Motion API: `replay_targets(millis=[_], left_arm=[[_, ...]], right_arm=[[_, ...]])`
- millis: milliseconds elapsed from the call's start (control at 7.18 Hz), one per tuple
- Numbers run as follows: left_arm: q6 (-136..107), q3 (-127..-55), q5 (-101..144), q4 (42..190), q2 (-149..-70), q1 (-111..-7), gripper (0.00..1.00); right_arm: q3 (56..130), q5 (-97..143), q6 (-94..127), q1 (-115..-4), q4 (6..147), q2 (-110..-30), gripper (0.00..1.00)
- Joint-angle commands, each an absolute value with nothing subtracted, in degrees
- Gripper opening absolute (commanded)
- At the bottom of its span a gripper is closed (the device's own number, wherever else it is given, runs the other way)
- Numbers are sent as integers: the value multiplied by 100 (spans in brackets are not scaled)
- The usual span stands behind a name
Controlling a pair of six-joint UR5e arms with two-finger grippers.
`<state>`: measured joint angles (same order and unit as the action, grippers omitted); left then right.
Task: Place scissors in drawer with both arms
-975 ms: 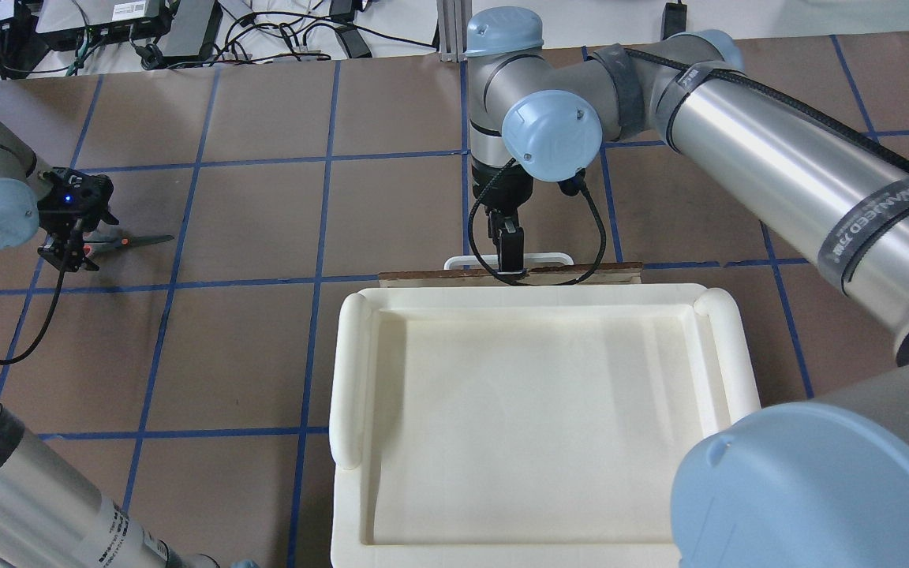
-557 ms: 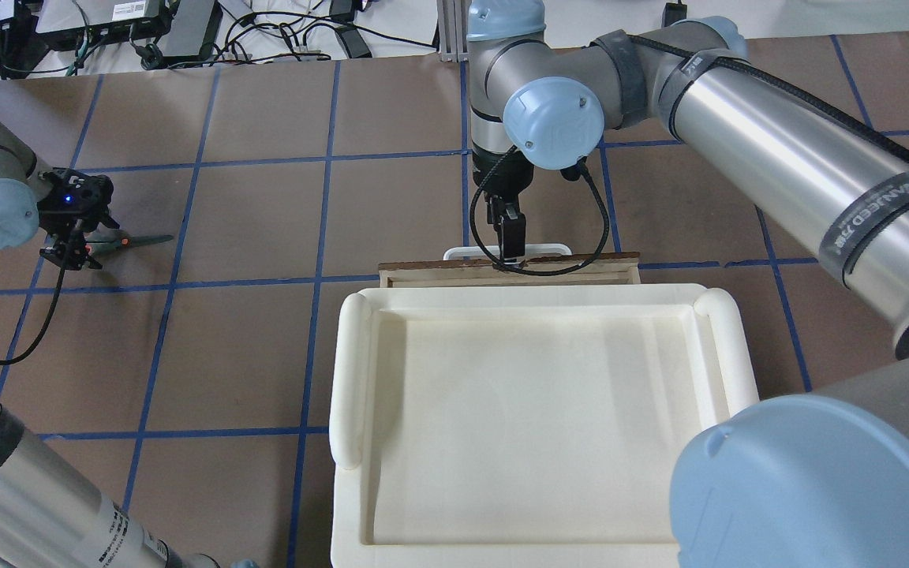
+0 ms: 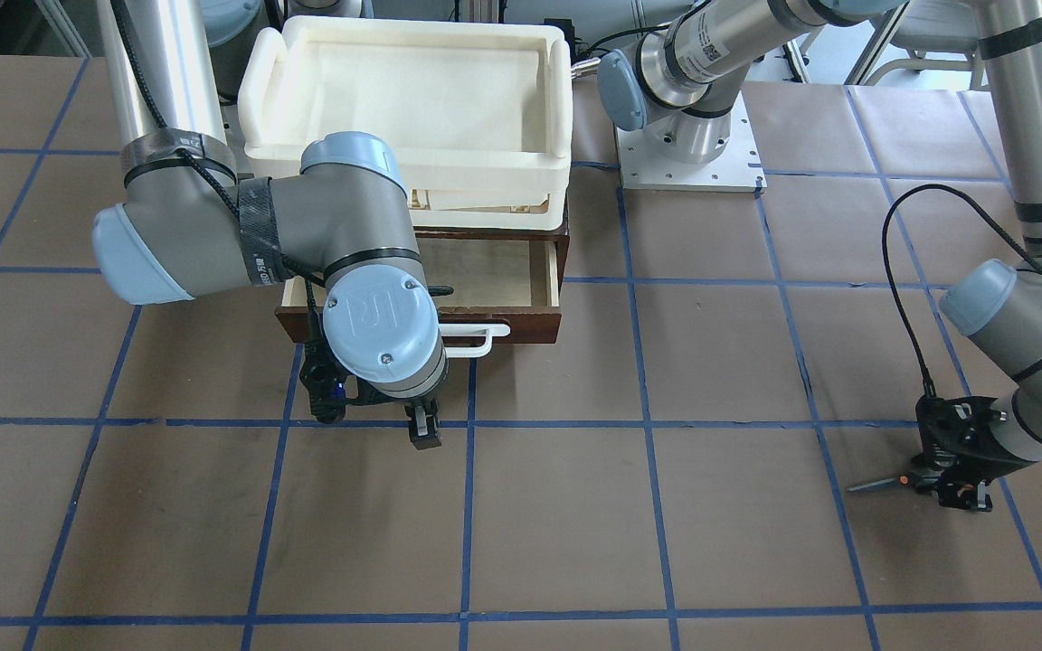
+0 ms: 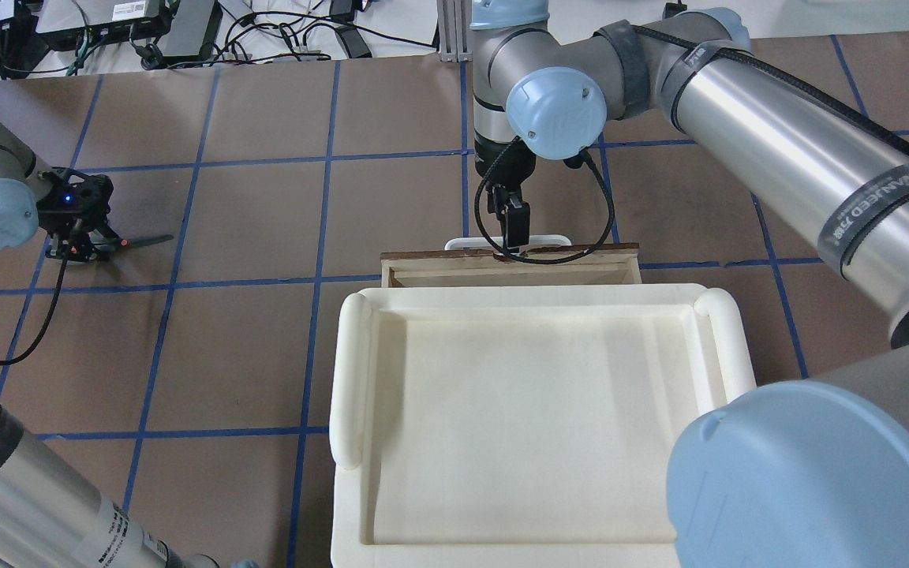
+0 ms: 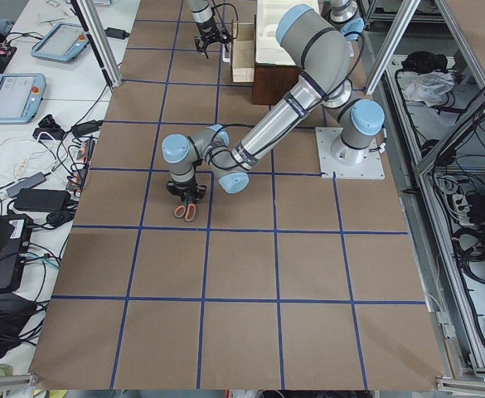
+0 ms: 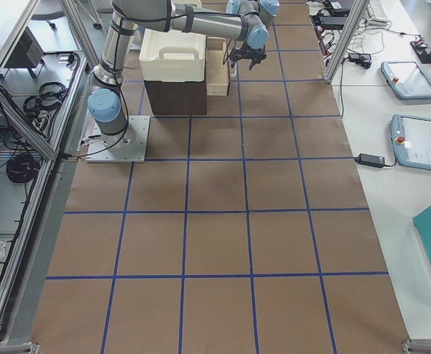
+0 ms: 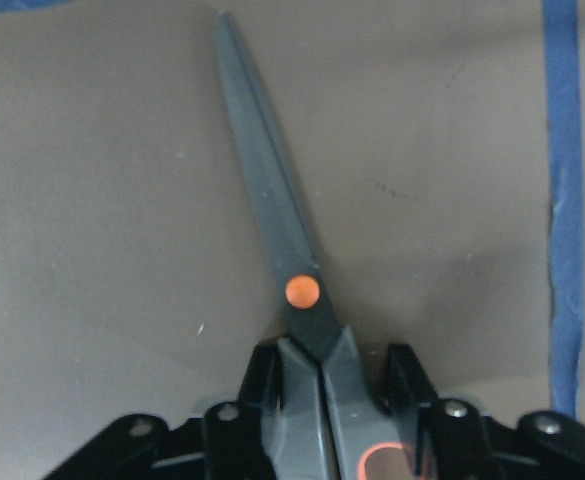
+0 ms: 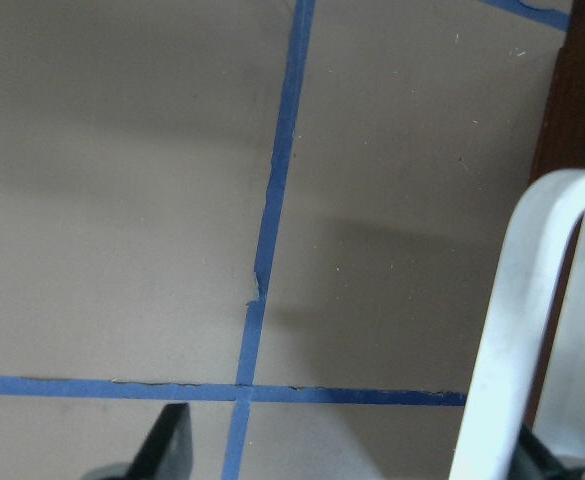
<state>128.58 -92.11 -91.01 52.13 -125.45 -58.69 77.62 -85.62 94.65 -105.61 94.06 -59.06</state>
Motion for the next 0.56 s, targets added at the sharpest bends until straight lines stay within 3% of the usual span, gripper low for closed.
replay_targets(millis=[0,139,418], left_arm=[[12858,-9211,-9088,5212,-12542,-5862,15],[12858,-9202,-9079,5203,-12533,-5862,0],[12824,-9211,-9027,5212,-12411,-5880,0]], right_arm=[[7603,-8648,9404,-10556,9430,-5793,100],[7524,-8648,9387,-10556,9439,-5722,100],[7401,-8648,9274,-10556,9448,-5669,100]])
